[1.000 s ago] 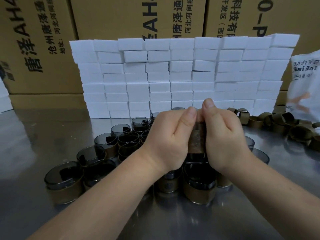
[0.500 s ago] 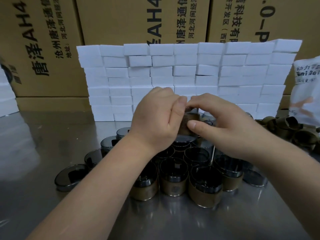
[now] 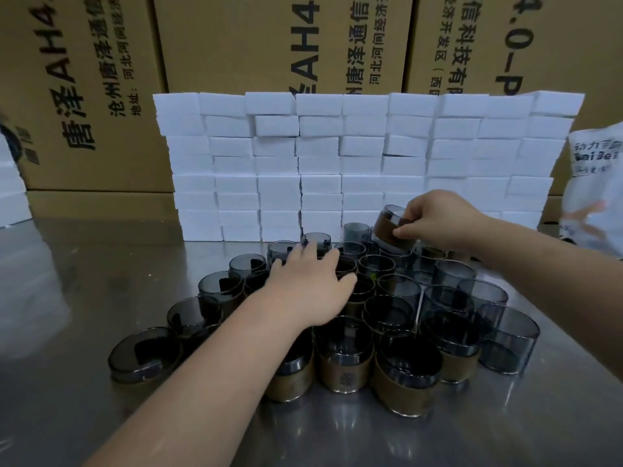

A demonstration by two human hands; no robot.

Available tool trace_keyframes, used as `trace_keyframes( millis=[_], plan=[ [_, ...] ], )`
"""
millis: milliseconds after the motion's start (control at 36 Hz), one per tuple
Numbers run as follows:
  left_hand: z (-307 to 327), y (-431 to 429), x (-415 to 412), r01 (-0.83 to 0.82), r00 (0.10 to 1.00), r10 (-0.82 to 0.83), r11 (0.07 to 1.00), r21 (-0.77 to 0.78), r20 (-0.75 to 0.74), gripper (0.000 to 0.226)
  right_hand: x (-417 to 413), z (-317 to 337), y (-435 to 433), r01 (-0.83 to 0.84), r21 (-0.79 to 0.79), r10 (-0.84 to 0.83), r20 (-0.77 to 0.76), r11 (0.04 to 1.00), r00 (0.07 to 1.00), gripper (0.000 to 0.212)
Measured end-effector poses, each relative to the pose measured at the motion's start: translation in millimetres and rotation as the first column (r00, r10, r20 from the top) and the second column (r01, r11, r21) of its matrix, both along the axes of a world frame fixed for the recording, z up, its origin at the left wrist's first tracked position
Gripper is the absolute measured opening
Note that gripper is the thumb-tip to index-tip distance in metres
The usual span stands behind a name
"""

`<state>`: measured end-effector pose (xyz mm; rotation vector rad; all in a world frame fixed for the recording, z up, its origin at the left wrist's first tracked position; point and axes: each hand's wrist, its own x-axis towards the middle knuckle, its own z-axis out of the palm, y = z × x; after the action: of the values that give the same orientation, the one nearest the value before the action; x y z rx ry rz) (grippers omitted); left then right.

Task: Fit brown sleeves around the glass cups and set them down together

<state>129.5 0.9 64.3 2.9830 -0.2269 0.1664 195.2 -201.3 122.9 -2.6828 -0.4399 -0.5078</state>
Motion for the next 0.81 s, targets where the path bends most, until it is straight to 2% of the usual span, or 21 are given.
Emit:
trace_keyframes(
  millis=[111,250,444,583,667,806],
  plan=[
    [-13,-2,4,-0.014,0.995,0.019,0.998,0.055,-0.095,0.065,18,-10,-14,0.087,-0.103,-0.091,-0.044,0.991,0.995,0.026],
    [-24,-4,5,-0.043,0.984,0.053,0.997,0.063,-0.169,0.066,20,-22,-27,0.118,-0.229,-0.139,-0.082,0.966,0.987,0.027],
    [-26,-6,4,-0.056,0.979,0.067,0.996,0.063,-0.191,0.066,15,-38,-27,0.110,-0.416,-0.167,-0.103,0.903,0.981,0.025],
    [-26,-7,4,-0.056,0.979,0.067,0.996,0.063,-0.192,0.066,14,-45,-27,0.079,-0.369,-0.150,-0.169,0.926,0.974,0.025],
    [-26,-8,4,-0.059,0.980,0.069,0.996,0.060,-0.185,0.066,14,-49,-28,0.053,-0.401,-0.152,-0.219,0.914,0.964,0.026],
    [-27,-8,5,-0.051,0.981,0.060,0.997,0.053,-0.185,0.067,18,-57,-25,0.023,-0.356,-0.113,-0.234,0.934,0.966,0.033]
  ],
)
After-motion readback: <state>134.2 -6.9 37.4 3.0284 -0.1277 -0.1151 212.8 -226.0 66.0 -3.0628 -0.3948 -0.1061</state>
